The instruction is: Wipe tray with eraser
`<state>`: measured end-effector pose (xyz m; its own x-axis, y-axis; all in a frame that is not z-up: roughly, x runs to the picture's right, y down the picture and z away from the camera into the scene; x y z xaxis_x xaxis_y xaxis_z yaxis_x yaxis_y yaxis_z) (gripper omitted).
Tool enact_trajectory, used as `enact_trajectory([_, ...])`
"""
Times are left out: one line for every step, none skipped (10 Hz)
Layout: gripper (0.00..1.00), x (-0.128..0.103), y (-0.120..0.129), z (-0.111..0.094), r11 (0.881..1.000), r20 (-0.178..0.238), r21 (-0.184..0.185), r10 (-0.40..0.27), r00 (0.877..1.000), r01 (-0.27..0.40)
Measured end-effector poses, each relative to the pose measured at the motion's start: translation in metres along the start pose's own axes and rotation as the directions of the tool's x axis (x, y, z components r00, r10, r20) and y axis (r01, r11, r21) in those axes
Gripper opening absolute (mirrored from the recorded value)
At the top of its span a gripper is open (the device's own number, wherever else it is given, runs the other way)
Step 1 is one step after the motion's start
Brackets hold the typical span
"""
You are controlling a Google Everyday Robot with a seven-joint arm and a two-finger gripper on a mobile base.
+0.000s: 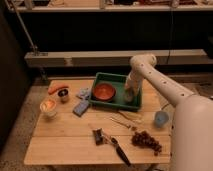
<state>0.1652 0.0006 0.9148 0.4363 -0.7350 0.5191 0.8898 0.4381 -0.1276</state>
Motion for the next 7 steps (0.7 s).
enact_trajectory([0.00, 0.004, -0.007, 0.001, 1.000, -0.005, 0.002, -0.004, 1.000, 0.004])
enact_trajectory([0.00, 0.007, -0.010, 0.002, 1.000, -0.006, 0.006, -0.004, 1.000, 0.004])
enact_trajectory([0.00, 0.008, -0.015, 0.002, 1.000, -0.005, 0.015, -0.004, 1.000, 0.004])
enact_trajectory([0.00, 0.008, -0.021, 0.002, 1.000, -0.004, 0.023, -0.007, 1.000, 0.007])
enact_trajectory([0.00, 0.006, -0.031, 0.003, 0.999, 0.000, 0.034, -0.017, 1.000, 0.017])
enact_trajectory([0.00, 0.002, -0.040, 0.004, 0.999, 0.004, 0.041, -0.026, 1.000, 0.026])
enact_trajectory([0.00, -0.003, -0.050, 0.005, 0.998, 0.013, 0.051, -0.040, 0.999, 0.040])
